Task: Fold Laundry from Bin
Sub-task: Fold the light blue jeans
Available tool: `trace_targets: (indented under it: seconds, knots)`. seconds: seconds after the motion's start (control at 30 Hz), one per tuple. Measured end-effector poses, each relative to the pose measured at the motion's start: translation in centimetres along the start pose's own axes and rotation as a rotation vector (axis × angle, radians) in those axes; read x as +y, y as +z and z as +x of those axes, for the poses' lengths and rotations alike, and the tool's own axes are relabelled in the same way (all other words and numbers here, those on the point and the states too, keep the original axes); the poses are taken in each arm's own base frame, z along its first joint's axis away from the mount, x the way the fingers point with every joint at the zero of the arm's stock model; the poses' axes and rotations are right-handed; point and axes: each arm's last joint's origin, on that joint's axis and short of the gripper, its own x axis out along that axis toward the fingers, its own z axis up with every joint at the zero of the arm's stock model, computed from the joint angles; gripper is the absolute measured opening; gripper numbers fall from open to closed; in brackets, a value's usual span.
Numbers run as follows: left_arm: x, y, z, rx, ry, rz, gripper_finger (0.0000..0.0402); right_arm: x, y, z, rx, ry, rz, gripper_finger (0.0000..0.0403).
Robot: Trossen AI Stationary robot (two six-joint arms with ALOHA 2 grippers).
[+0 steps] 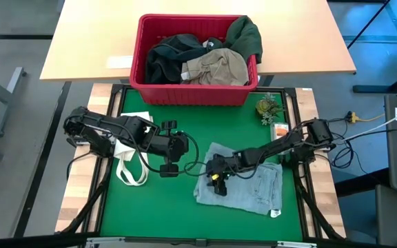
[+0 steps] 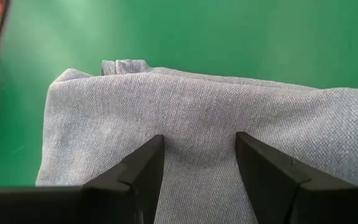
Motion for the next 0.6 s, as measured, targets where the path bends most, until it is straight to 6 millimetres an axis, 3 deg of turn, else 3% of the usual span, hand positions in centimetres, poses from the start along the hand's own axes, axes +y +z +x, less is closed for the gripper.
trace_targets:
  seconds: [0.6]
  knots:
    - [0.0, 0.0, 0.0, -0.002, -0.001, -0.003, 0.0110, 4.0, -2.0, -0.1, 0.088, 0.069, -0.035, 0.0200]
